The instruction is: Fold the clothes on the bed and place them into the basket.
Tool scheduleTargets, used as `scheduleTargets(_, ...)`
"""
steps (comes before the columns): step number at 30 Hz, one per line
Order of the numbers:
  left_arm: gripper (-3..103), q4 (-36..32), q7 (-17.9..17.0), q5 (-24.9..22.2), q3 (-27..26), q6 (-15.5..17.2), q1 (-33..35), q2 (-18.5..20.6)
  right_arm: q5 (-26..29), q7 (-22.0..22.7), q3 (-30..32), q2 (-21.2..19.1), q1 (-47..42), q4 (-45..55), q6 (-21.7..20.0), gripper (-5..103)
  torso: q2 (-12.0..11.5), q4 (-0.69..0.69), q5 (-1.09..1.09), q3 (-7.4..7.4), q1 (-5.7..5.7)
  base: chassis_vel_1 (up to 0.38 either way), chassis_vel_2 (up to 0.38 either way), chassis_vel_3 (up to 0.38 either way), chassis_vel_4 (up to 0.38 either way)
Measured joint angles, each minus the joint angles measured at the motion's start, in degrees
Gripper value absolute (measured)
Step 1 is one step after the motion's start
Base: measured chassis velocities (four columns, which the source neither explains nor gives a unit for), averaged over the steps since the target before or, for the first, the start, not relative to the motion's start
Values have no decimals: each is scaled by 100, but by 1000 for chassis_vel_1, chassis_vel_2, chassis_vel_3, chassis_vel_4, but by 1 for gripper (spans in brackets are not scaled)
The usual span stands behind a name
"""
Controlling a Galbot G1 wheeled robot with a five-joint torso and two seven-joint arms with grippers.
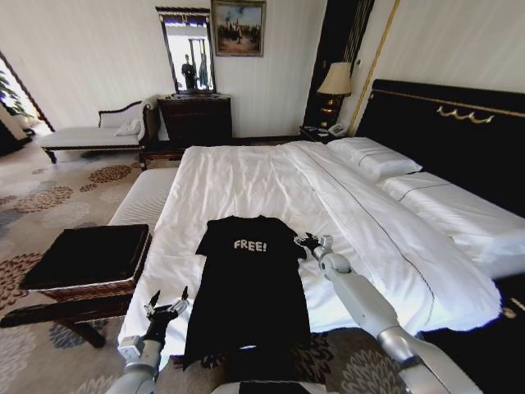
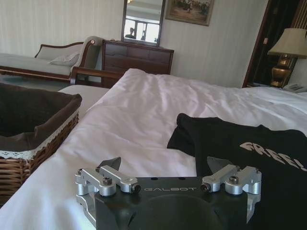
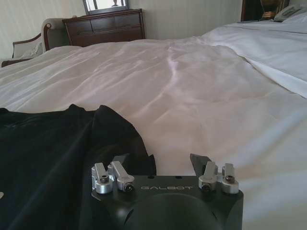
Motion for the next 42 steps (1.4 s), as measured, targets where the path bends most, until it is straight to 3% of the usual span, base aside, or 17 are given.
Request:
scheduleTargets(2, 100, 7, 0, -6, -9, 0, -4, 10, 43, 2, -6, 5, 9, 2, -30, 68, 0, 1, 0, 0, 0, 0, 0, 0, 0)
scheduleTargets(5, 100, 81, 7, -79, -129, -22, 1, 30, 340, 66, -54, 71, 65, -3, -197, 48, 0, 1, -1, -1, 0, 0, 0, 0, 0)
scheduleTargets(6, 100, 81, 7, -79, -129, -22, 1, 30, 340, 66, -54, 71, 65, -3, -197, 48, 0, 1, -1, -1, 0, 0, 0, 0, 0)
scheduleTargets(8, 100, 95, 10, -112, -182, -31, 6, 37, 372, 68, -78, 76, 86, -33, -198, 37, 0, 0, -1, -1, 0, 0, 0, 0, 0)
scheduleTargets(10, 100, 101, 13, -120, -197, -35, 7, 40, 386, 69, -89, 76, 88, -33, -198, 37, 0, 0, -1, -1, 0, 0, 0, 0, 0)
scheduleTargets(12, 100, 112, 20, -152, -242, -50, 20, 45, 422, 76, -113, 75, 86, 7, -204, 21, 0, 0, 0, 0, 0, 0, 0, 0, 0)
scheduleTargets(13, 100, 112, 20, -152, -242, -50, 20, 45, 422, 76, -113, 75, 86, 7, -204, 21, 0, 0, 0, 0, 0, 0, 0, 0, 0)
scheduleTargets(17, 100, 105, 21, -162, -256, -53, 23, 46, 415, 79, -121, 67, 57, 43, -206, 4, 0, 0, -1, -1, 0, 0, 0, 0, 0)
scheduleTargets(23, 100, 96, 22, -163, -247, -54, 18, 18, 317, 87, -121, 68, 54, 96, -149, 0, 0, 0, 0, -1, 0, 0, 0, 0, 0)
scheduleTargets(32, 100, 71, 23, -171, -277, -64, 18, 11, -631, 344, -103, 87, 31, 99, 221, 0, 0, 0, 0, 0, 0, 0, 0, 0, 0)
scheduleTargets(42, 100, 61, 27, -164, -248, -66, 21, -18, -830, 437, -23, 83, 87, -47, 318, 0, 0, 0, 0, 0, 0, 0, 0, 0, 0)
